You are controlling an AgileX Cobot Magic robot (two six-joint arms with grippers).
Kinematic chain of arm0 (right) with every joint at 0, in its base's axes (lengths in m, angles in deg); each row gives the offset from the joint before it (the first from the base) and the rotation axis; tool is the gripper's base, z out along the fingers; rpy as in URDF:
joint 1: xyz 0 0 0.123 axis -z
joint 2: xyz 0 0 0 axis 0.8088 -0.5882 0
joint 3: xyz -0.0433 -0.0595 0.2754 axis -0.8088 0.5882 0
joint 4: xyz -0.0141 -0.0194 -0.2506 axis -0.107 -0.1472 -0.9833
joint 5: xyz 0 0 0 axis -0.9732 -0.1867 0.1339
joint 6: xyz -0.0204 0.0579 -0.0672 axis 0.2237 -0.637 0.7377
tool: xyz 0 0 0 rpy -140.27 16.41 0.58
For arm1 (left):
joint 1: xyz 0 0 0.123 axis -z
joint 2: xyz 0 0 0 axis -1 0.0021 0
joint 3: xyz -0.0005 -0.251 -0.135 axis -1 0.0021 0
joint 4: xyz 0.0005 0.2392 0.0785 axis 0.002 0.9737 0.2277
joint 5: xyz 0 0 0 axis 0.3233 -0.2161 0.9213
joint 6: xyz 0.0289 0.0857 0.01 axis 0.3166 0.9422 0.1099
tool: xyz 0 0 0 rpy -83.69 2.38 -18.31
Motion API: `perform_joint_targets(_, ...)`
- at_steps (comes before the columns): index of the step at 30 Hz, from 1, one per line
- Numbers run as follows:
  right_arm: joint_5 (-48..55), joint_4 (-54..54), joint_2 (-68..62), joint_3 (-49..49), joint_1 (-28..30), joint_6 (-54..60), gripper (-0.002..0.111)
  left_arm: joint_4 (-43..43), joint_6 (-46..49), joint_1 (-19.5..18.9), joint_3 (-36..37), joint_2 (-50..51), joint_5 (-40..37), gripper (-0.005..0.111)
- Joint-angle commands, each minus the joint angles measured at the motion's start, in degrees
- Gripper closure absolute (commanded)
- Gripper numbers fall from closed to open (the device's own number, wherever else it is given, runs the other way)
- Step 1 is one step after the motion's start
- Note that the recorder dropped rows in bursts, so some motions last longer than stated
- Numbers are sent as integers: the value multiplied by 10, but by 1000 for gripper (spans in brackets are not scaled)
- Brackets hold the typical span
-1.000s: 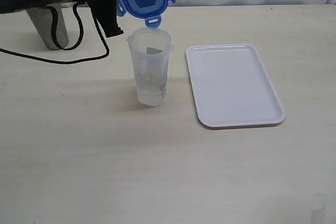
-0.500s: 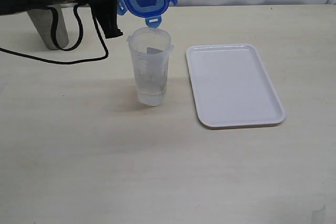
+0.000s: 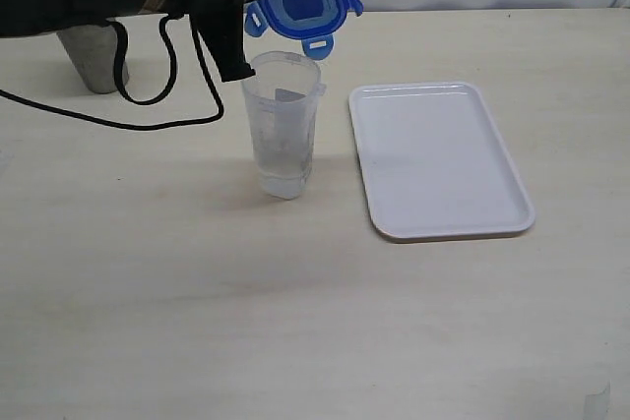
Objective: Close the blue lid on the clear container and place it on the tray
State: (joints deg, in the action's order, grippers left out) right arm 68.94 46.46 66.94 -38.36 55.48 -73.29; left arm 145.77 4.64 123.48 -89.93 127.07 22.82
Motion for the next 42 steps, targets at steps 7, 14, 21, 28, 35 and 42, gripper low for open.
perform_joint_targets(7,-3,0,3,1,3,0,104,2,-9,4,-4,-5,-105,107)
perform_joint_targets(14,-3,0,3,1,3,0,104,57,-15,4,-4,-5,-193,107)
perform_joint_targets(21,-3,0,3,1,3,0,104,97,-28,4,-29,24,-188,107)
perform_joint_targets(28,-3,0,3,1,3,0,104,103,-92,4,-39,41,-113,107)
perform_joint_targets(35,-3,0,3,1,3,0,104,98,-92,4,-26,41,-119,107)
perform_joint_targets(42,-3,0,3,1,3,0,104,101,-92,4,-22,41,-112,107)
